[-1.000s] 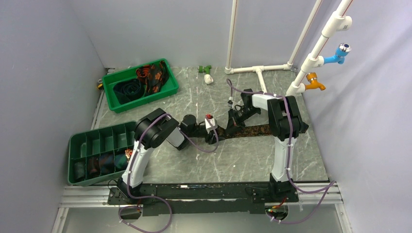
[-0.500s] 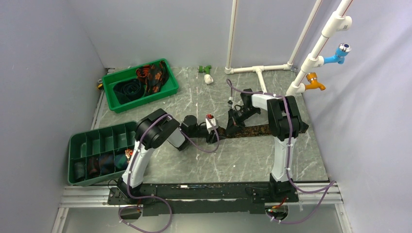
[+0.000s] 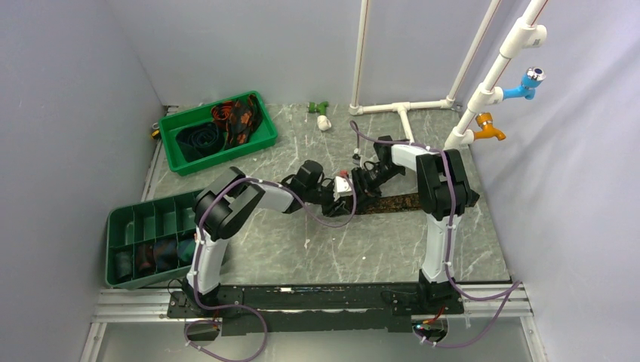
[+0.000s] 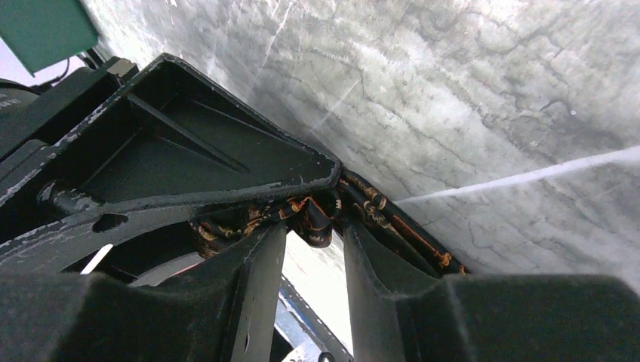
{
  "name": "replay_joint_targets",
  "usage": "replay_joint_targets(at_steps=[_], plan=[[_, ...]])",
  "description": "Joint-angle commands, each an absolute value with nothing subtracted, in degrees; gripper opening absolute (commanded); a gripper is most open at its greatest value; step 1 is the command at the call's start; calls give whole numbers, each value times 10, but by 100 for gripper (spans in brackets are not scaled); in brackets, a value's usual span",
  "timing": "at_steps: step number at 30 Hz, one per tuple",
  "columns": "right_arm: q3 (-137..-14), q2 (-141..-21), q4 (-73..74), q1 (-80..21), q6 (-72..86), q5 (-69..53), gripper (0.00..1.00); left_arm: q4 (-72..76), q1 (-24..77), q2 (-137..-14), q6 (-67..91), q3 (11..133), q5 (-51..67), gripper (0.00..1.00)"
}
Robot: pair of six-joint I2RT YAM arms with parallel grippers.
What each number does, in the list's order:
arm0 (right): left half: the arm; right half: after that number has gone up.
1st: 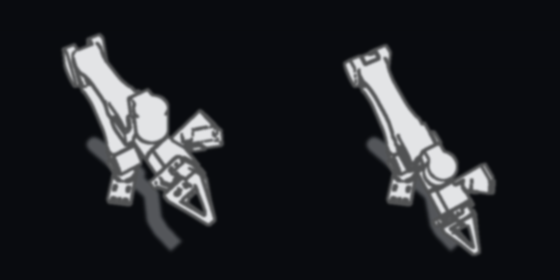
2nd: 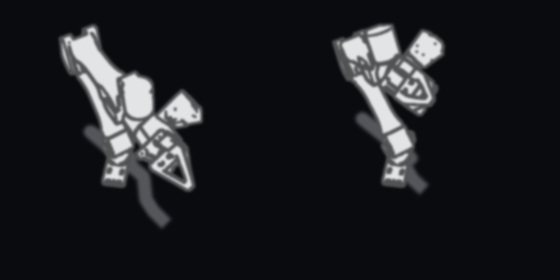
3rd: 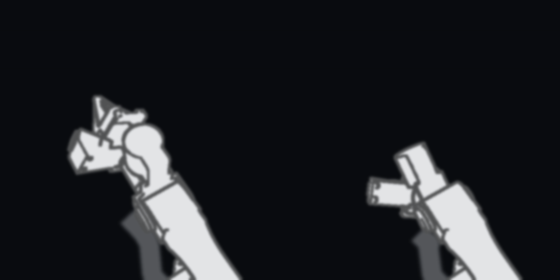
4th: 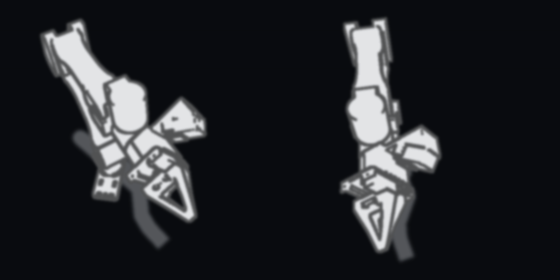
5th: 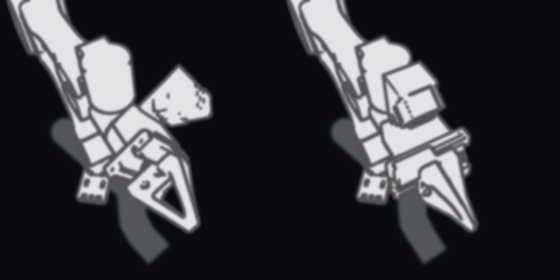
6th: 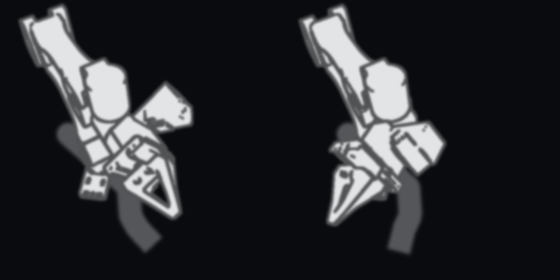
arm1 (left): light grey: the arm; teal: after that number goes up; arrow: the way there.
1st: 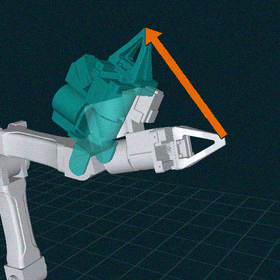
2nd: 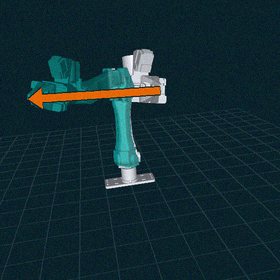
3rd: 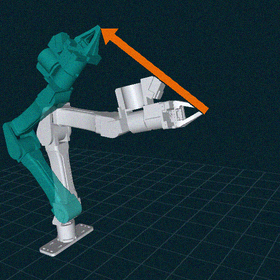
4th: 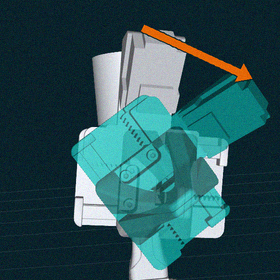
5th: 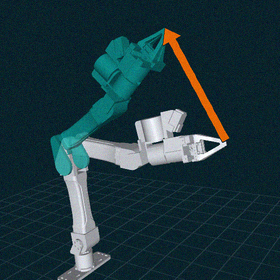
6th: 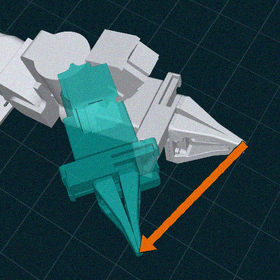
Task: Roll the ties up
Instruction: Roll the tie at the center of the board.
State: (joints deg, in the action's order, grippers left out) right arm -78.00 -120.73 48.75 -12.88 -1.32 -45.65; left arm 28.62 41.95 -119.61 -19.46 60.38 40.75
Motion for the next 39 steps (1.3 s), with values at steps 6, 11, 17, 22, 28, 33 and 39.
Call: replay_joint_targets(at_steps=[6, 11, 17, 22, 28, 33, 39], plan=[[-788, -1166, 577, -116, -126, -437, 42, -78, 408, -1251, -279, 632, 315, 0], [-790, -1138, 597, -109, -136, -482, 42, -91, 408, -1248, -276, 630, 308, 0], [-781, -1131, 522, -109, -40, -564, 44, -98, 408, -1252, -272, 632, 301, 0], [-784, -1142, 496, -110, -10, -589, 44, -98, 408, -1255, -272, 635, 296, 0], [-792, -1192, 487, -116, -4, -568, 44, -96, 409, -1256, -269, 635, 297, 0], [-774, -1214, 464, -112, -4, -517, 15, -92, 408, -1251, -268, 630, 305, 0], [-757, -1235, 453, -97, -6, -481, 0, -87, 408, -1250, -273, 627, 316, 3]])
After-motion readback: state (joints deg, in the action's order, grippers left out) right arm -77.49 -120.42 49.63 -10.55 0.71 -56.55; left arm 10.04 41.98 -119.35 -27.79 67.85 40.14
